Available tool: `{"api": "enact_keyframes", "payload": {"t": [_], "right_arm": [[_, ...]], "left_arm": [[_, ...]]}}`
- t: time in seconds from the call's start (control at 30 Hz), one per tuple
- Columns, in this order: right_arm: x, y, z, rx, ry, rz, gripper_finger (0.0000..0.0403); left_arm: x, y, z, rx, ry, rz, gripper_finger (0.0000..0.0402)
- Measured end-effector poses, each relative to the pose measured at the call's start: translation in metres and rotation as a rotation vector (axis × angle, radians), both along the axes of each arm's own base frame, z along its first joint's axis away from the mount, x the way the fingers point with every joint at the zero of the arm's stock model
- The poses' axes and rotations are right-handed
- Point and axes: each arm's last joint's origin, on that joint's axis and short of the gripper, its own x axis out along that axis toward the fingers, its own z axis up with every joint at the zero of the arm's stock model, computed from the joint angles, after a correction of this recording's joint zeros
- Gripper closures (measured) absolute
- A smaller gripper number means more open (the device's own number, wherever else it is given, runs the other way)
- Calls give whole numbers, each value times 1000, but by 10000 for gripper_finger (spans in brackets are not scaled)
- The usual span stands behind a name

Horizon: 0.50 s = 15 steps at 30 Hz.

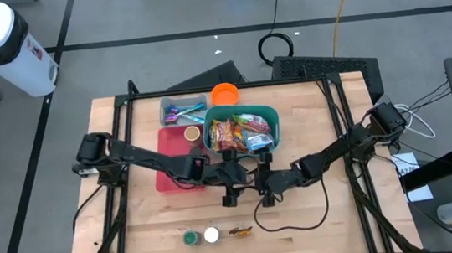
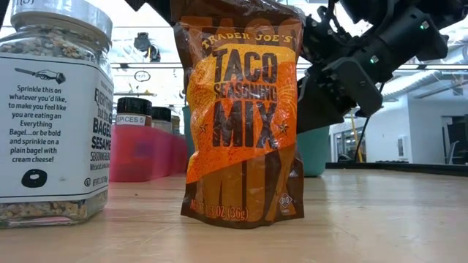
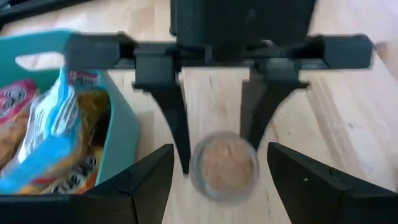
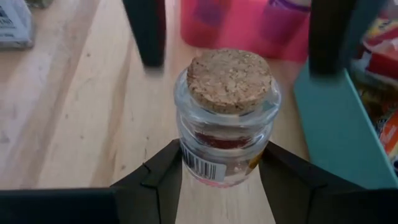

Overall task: Pick & Place Food Item
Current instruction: Put the brown spice bottle into the red bin

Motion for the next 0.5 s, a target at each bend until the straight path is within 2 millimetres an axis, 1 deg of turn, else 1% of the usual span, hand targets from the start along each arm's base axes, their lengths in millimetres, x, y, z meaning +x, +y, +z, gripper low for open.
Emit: {"api": "enact_keyframes", "payload": {"t": [0.13, 0.23, 0.5], "right_arm": [[1, 0, 1, -5, -11, 6, 234], [1, 0, 1, -6, -11, 4, 234], [1, 1, 2, -4, -25, 4, 234]], "left_arm": [[4, 3, -5, 5, 8, 5, 135], [3, 7, -7, 4, 37, 19, 135], [2, 11, -9, -12, 60, 36, 135]]}}
